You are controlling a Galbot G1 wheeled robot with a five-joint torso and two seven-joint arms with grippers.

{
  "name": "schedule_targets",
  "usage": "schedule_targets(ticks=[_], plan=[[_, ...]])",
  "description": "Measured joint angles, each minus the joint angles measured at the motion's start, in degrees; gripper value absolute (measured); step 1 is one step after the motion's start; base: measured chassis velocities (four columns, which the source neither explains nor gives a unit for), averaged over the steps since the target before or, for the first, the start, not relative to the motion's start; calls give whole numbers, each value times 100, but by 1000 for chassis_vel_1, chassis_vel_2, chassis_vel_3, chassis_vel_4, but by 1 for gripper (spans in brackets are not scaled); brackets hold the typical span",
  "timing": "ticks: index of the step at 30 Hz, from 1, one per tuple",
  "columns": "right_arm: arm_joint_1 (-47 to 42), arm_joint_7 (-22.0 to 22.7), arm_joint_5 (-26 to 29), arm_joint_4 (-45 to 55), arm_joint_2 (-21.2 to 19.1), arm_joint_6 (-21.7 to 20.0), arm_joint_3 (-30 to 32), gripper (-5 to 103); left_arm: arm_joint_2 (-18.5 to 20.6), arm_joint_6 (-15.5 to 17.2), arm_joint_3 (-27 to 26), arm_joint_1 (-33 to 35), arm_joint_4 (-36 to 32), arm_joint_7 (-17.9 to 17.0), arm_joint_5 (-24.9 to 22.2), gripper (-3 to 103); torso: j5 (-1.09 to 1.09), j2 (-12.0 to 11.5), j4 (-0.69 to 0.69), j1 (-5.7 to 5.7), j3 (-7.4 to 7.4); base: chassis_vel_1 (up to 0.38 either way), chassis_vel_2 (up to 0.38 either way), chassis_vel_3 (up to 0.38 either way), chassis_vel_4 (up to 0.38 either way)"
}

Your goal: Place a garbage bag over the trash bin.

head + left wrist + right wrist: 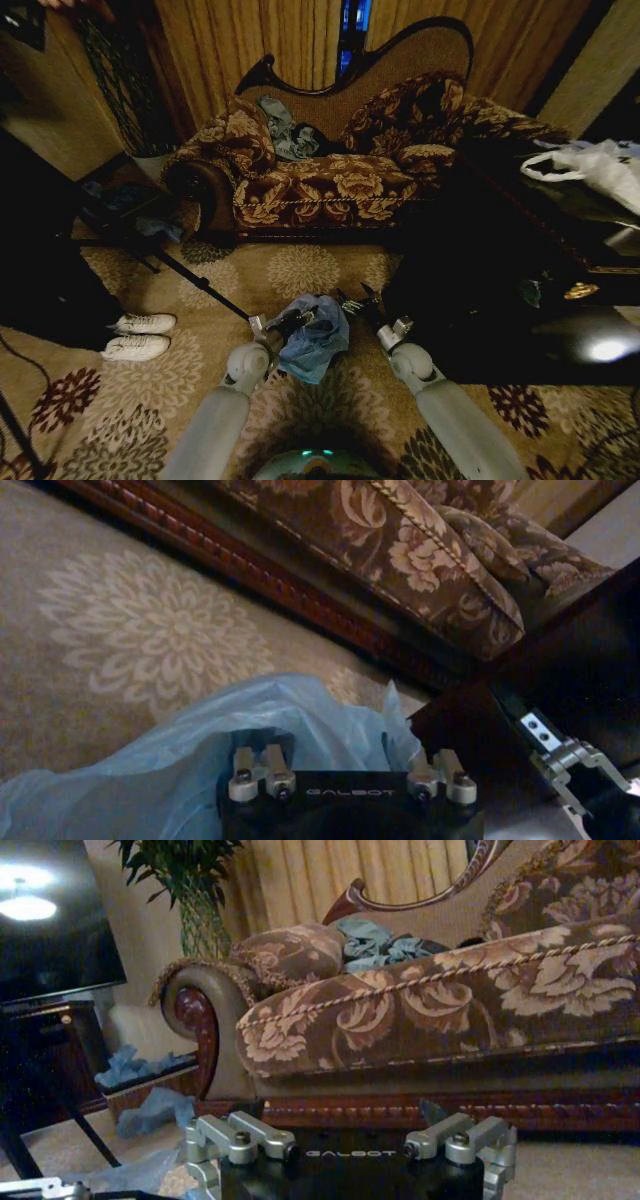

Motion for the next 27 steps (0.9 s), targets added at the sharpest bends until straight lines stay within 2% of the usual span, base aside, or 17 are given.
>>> schedule_targets(ticks=[2, 5, 7, 10, 14, 17, 18, 20, 27], plan=[[2, 1, 0, 2, 0, 0, -1, 100, 0, -8, -20, -5, 13, 5, -6, 57, 0, 0, 0, 0, 0, 0, 0, 0, 0], [-6, 7, 0, 16, -2, -2, -8, 100, 3, -51, -66, -11, 41, 23, -15, 45, 0, 0, 0, 0, 0, 0, 0, 0, 0], [-12, 8, -3, 16, -3, -2, -9, 100, 6, -71, -78, -12, 52, 33, -16, 45, 0, 0, 0, 0, 0, 0, 0, 0, 0], [-34, 4, -5, 30, -1, -2, -19, 100, 15, -136, -137, -40, 111, 72, -21, 33, 0, 0, 0, 0, 0, 0, 0, 0, 0], [-36, 1, -14, 30, 5, -2, -27, 100, 14, -178, -180, -84, 157, 81, -24, 25, 0, 0, 0, 0, 0, 0, 0, 0, 0], [-37, -11, -28, 29, 11, -1, -48, 100, 12, -255, -259, -210, 244, 82, -51, 12, 0, 0, 0, 0, 0, 0, 0, 0, 0], [-37, -11, -28, 29, 11, -1, -48, 100, 12, -255, -259, -210, 244, 82, -51, 12, 0, 0, 0, 0, 0, 0, 0, 0, 0], [-38, -24, -44, 11, 18, -1, -67, 100, 8, -309, -296, -342, 338, 78, -63, 4, 0, 0, 0, 0, 0, 0, 0, 0, 0], [-15, -119, -95, -44, 37, -11, -126, 100, -6, -351, -301, -673, 511, 40, -116, 0, 0, 0, 0, 0, 0, 0, 0, 0, 0]])
